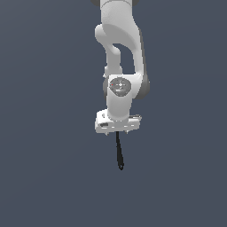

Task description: Pick up the object and move it to a goal position.

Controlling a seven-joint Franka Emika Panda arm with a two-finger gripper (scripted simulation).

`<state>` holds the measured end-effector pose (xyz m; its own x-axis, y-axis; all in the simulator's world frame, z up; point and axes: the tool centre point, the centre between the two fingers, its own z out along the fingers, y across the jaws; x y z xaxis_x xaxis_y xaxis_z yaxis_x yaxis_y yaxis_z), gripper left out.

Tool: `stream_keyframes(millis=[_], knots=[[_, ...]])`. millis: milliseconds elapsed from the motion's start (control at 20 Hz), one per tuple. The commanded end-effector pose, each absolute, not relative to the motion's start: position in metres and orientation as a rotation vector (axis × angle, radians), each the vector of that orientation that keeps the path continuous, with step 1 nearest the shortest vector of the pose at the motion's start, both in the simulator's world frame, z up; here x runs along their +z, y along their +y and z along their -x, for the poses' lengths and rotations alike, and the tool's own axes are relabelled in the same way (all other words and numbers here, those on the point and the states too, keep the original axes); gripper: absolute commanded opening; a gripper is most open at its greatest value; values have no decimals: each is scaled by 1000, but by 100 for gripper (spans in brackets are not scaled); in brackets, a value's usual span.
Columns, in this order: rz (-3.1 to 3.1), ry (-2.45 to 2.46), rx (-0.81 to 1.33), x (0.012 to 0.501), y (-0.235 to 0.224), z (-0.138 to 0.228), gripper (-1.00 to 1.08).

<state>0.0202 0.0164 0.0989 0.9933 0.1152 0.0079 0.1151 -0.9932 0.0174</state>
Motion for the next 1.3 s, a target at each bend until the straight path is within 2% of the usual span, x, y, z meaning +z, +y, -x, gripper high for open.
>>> stream_keyframes(millis=[0,600,1250], knots=[[-3126,207,8,84,24,-19,100],[-3132,234,-2,63,32,-17,100],[-3132,237,0,17,33,-17,100]])
